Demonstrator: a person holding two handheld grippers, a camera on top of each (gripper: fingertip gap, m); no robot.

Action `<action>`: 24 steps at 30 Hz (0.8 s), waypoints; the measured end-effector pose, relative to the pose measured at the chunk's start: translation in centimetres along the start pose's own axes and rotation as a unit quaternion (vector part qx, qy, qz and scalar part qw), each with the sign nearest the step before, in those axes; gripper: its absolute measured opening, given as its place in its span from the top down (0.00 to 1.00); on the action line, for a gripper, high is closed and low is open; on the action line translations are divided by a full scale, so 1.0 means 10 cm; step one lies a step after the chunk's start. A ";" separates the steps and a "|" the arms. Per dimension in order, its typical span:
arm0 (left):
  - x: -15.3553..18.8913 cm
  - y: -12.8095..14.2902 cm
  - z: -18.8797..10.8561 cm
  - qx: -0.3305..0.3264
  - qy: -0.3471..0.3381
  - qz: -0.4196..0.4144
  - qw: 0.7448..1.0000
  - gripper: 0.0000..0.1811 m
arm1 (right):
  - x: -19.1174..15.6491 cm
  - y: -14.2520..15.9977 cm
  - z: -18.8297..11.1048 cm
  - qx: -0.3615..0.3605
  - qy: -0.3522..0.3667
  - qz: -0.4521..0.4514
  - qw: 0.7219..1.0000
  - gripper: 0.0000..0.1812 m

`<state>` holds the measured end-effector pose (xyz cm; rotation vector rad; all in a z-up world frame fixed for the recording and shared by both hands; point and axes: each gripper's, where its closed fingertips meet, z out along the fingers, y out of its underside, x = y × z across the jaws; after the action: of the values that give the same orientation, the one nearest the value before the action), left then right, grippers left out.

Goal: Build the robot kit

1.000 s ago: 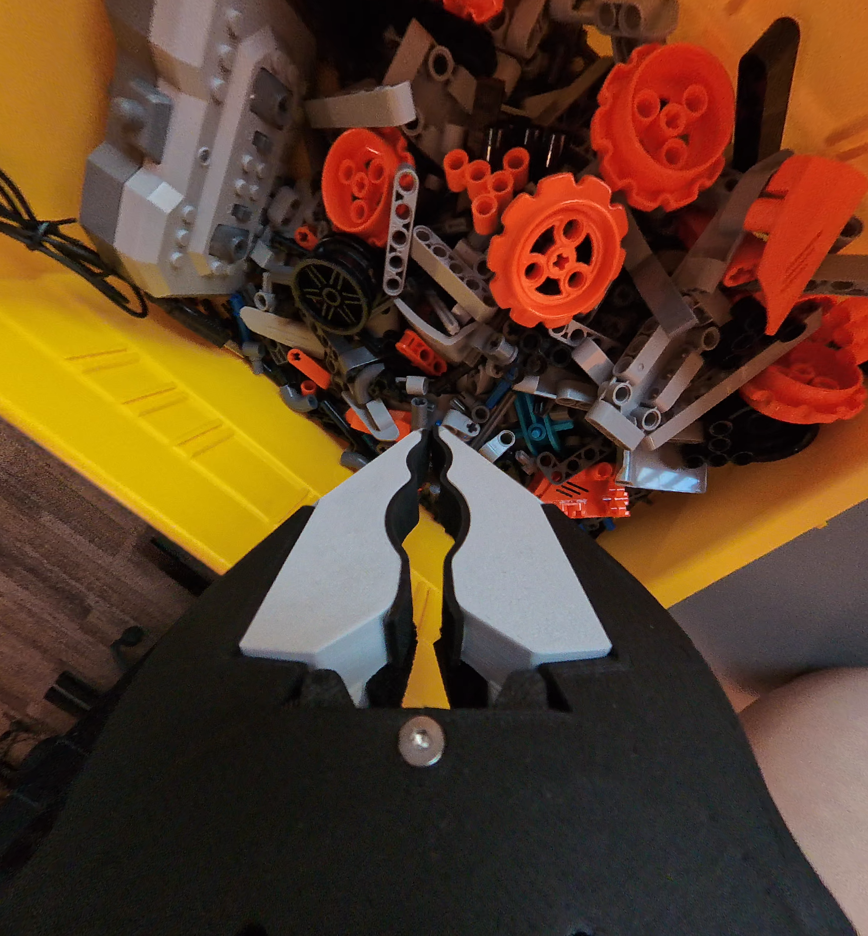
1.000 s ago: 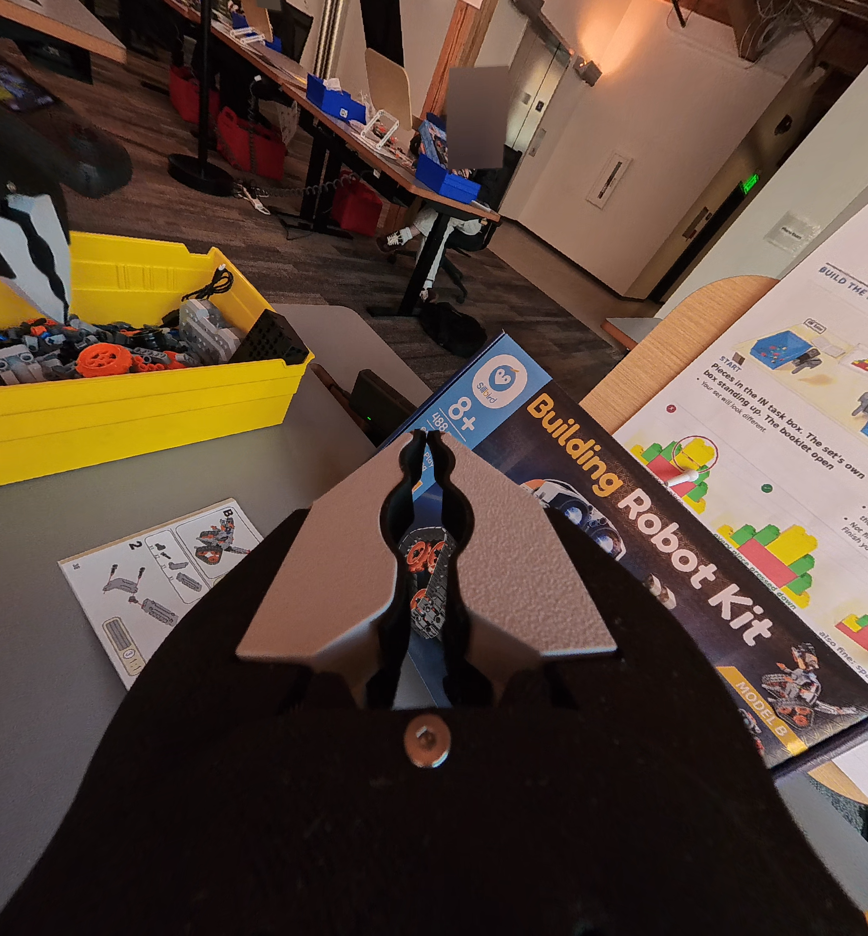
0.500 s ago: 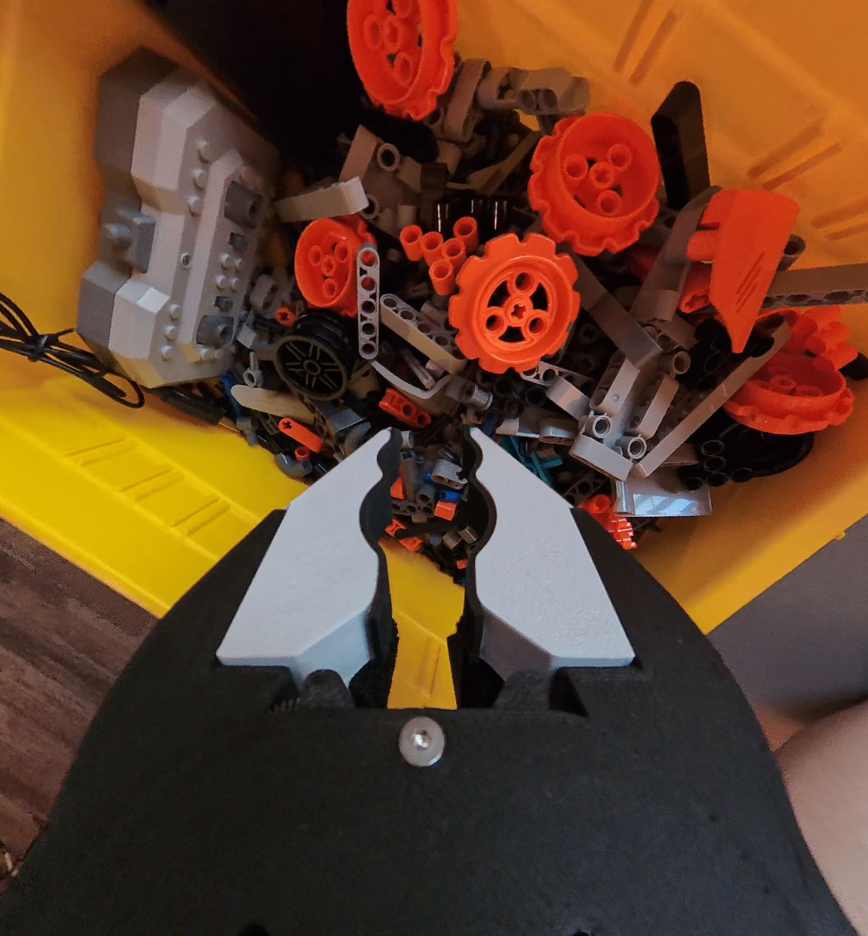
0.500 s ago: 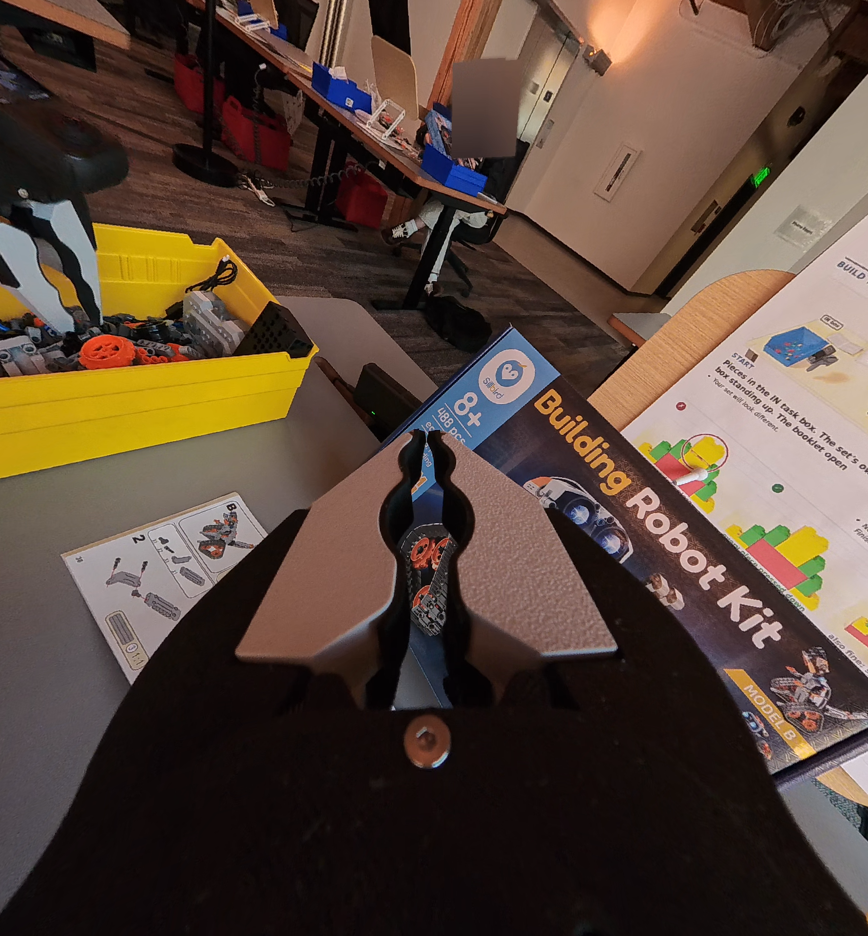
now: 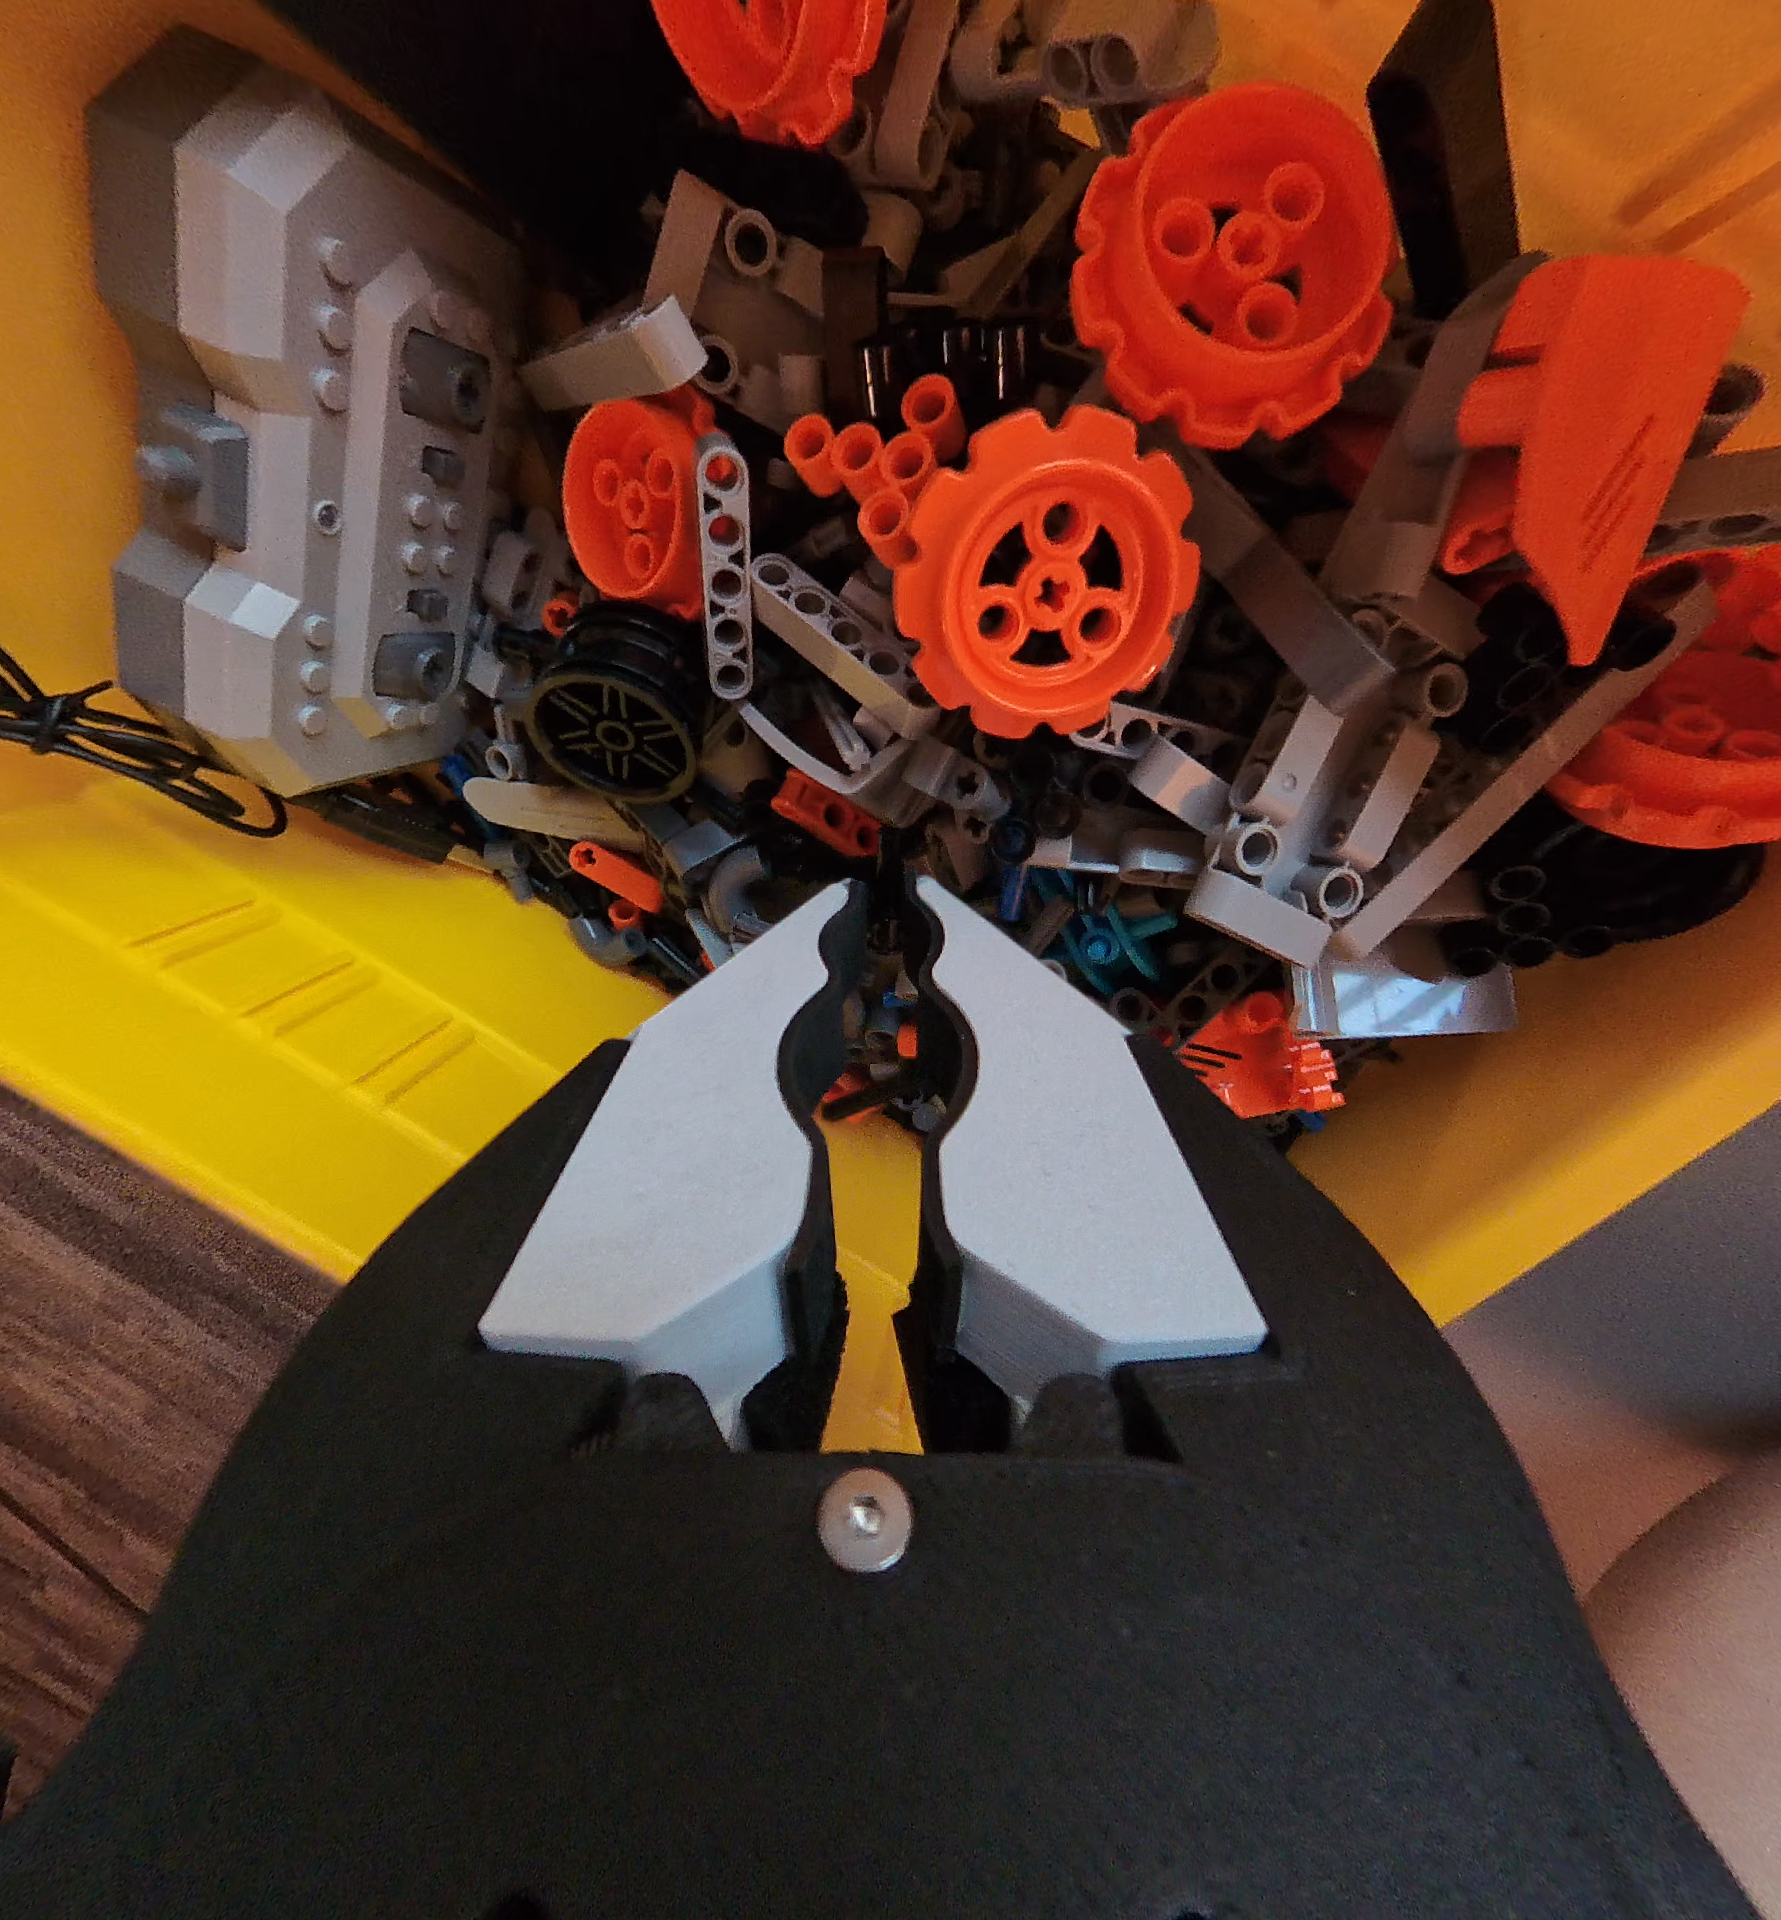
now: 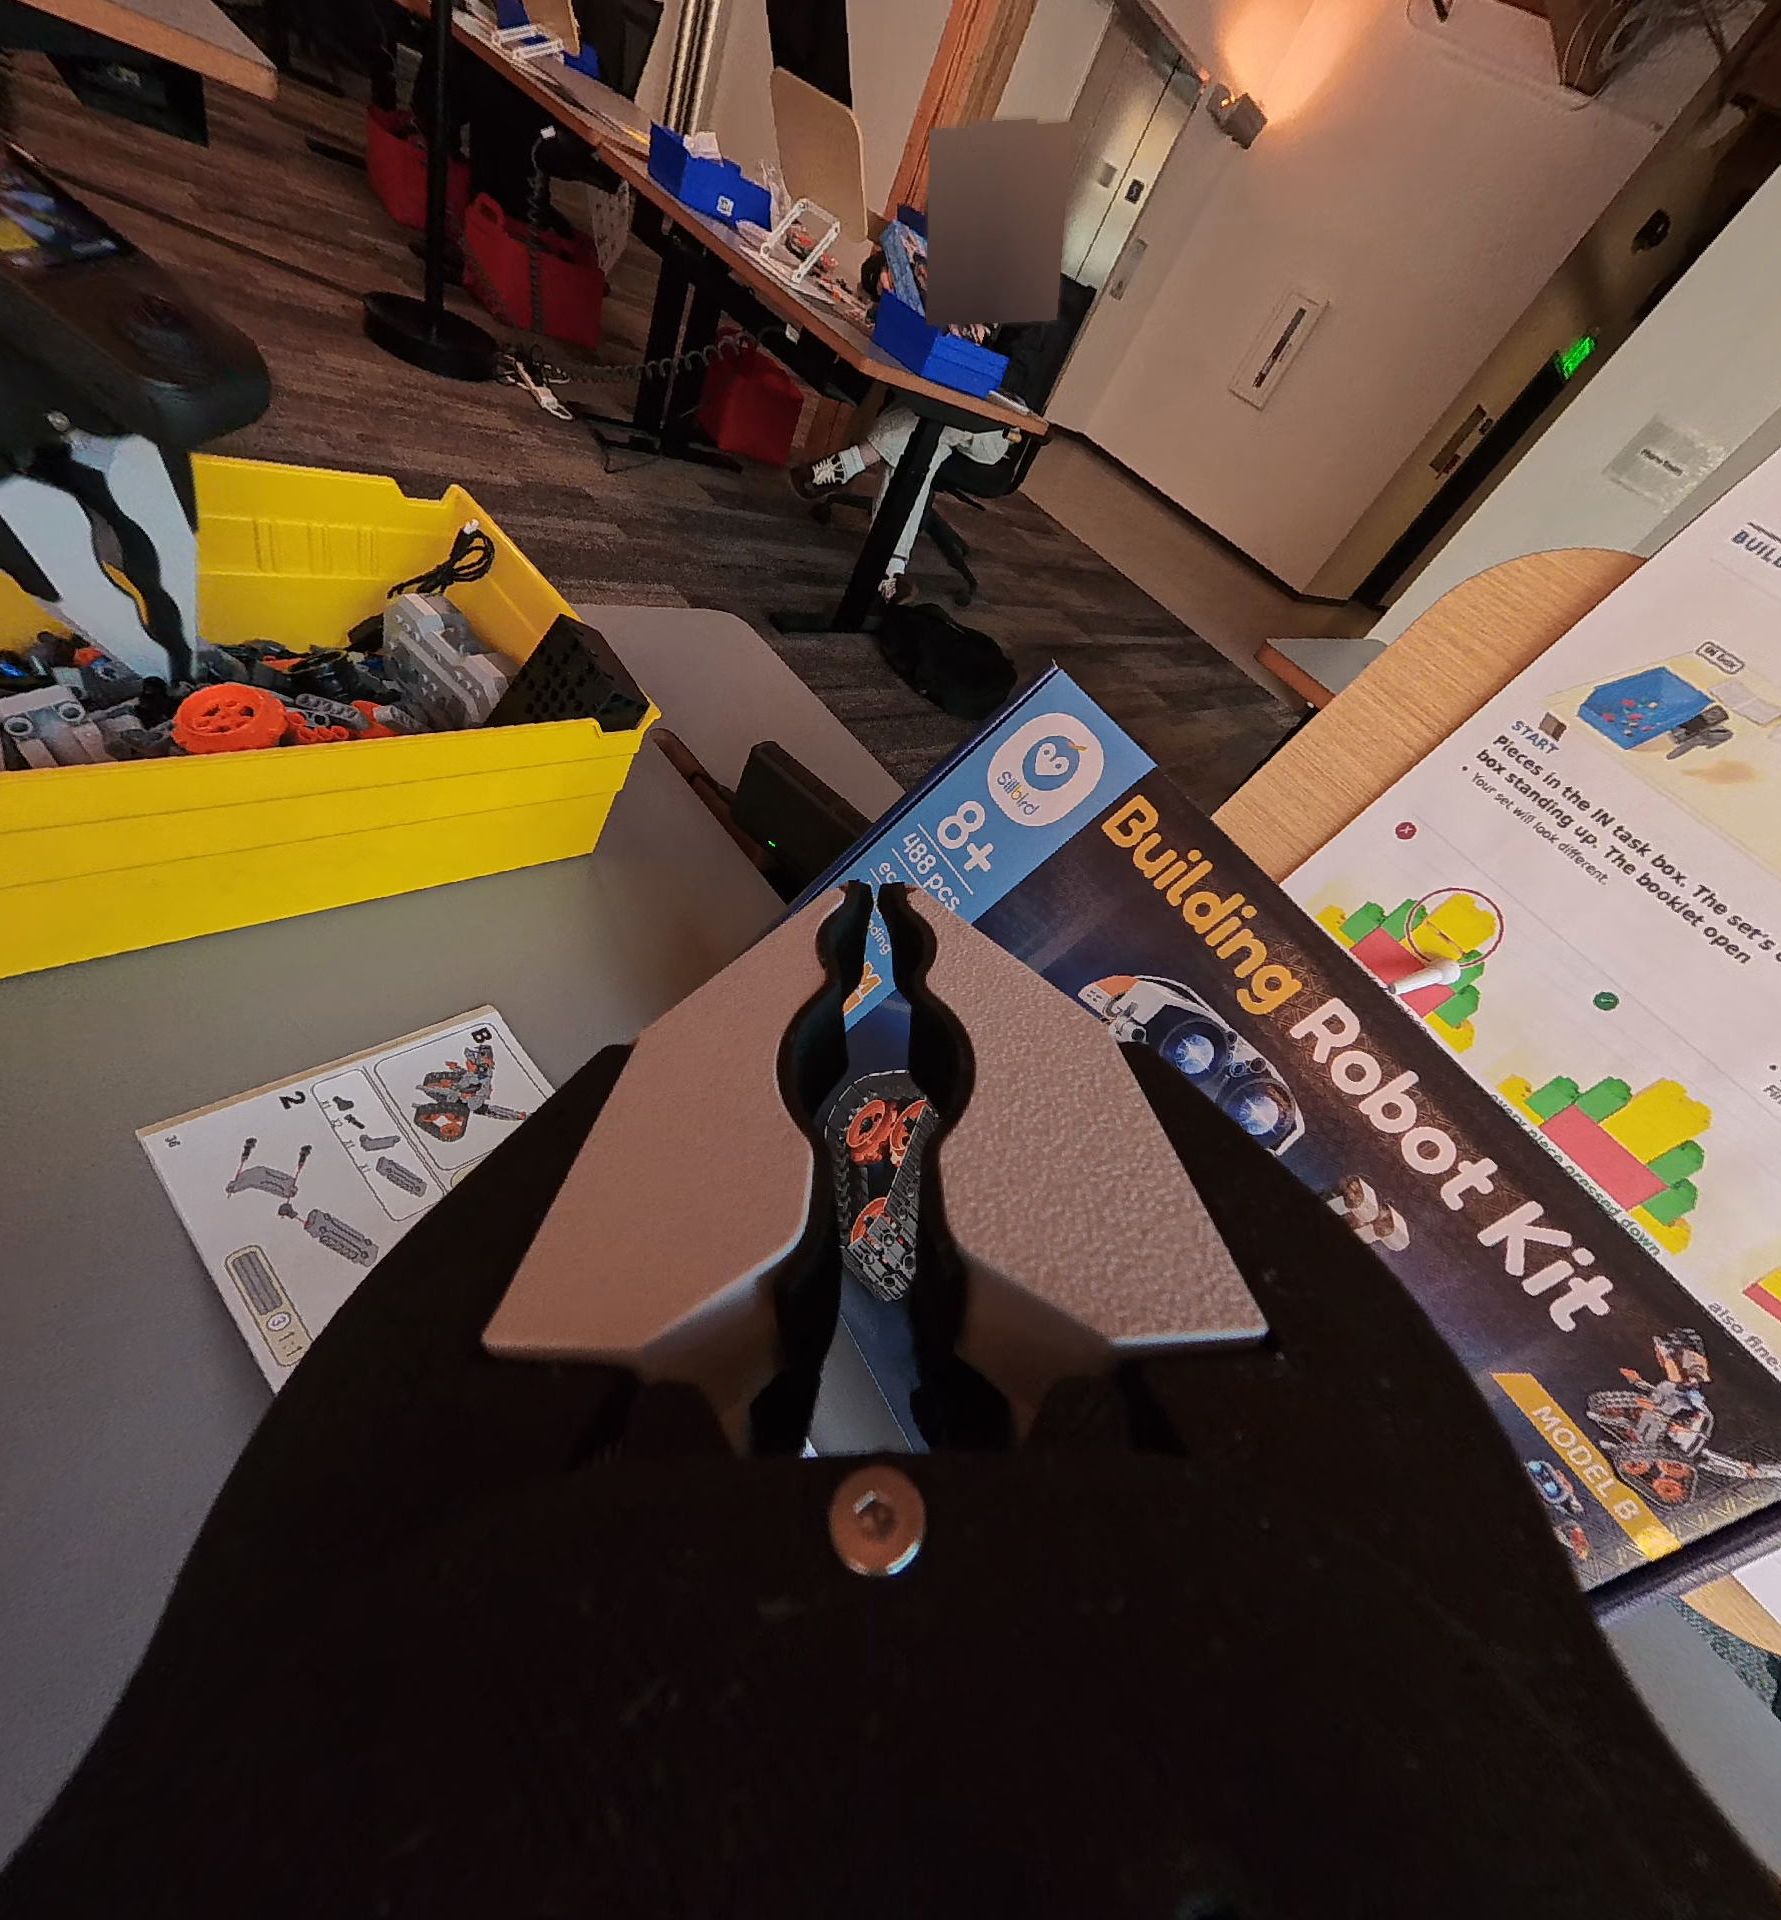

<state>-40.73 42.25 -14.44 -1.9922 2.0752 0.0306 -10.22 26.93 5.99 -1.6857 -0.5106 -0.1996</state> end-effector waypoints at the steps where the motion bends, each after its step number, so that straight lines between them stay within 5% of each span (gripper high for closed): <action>1: -0.01 0.01 -0.03 0.001 -0.005 -0.002 1.000 0.98 | 0.00 0.00 0.00 0.000 0.000 0.000 1.000 0.99; 8: -0.12 0.03 -0.28 0.016 -0.051 -0.028 0.998 0.98 | -0.02 0.01 0.02 -0.003 -0.003 -0.002 1.000 0.98; 14: -0.09 -0.55 -0.74 0.173 -0.047 -0.041 0.983 0.98 | -0.14 -0.02 0.06 0.003 -0.024 0.002 1.000 0.98; 18: 0.36 -1.03 -1.05 0.255 0.119 -0.090 0.955 0.97 | -0.46 -0.15 0.11 0.038 -0.086 0.007 0.996 0.96; 24: 0.91 -1.57 -1.37 0.305 0.347 -0.136 0.876 0.98 | -1.10 -0.43 0.07 0.111 -0.251 0.085 0.958 0.96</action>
<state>-27.89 29.78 -0.43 -1.9830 1.7422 -1.3923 -21.96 25.69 5.18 -1.5444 -0.7282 0.4106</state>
